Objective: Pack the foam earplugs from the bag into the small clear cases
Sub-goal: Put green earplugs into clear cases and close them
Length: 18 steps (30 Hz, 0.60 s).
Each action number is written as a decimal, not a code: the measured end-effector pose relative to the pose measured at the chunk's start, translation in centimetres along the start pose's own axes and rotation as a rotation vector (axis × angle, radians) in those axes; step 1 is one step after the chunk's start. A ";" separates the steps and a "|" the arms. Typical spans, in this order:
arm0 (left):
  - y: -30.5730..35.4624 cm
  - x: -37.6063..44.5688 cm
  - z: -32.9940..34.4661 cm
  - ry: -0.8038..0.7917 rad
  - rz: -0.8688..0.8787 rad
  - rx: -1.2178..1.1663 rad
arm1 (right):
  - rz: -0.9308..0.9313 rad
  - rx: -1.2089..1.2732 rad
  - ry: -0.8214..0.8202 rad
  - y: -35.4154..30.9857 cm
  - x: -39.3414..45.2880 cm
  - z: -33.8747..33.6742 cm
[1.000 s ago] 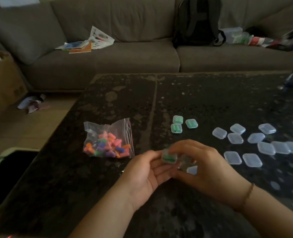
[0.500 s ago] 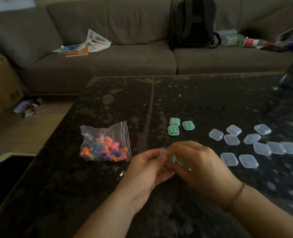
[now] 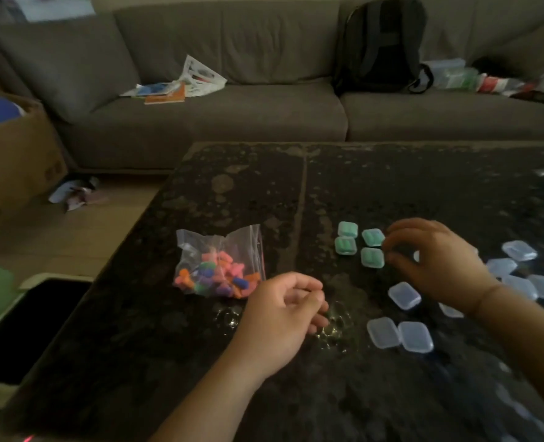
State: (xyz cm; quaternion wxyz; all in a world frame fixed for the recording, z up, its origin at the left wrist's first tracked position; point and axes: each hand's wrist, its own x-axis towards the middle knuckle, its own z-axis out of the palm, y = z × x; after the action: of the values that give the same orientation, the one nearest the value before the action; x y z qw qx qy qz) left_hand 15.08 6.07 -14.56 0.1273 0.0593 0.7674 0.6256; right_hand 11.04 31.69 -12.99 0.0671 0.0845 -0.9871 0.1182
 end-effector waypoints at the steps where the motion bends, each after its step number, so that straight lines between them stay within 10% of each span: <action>1: -0.2 0.0 0.2 -0.016 0.008 0.053 | -0.051 0.014 -0.032 -0.1 -0.7 -0.9; 8: -0.4 0.7 2.3 -0.030 -0.063 0.103 | -0.315 -0.237 -0.396 -3.4 -5.5 -0.9; 18: 0.3 -0.2 1.3 -0.311 -0.418 -0.483 | -0.363 0.385 -0.036 -5.1 -4.6 -1.2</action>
State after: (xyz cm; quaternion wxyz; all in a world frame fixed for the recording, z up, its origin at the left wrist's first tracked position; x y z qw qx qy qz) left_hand 15.65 7.29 -14.47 0.3781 -0.0364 0.5644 0.7329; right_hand 16.64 27.77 -11.36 0.0523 0.2734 -0.9162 0.2884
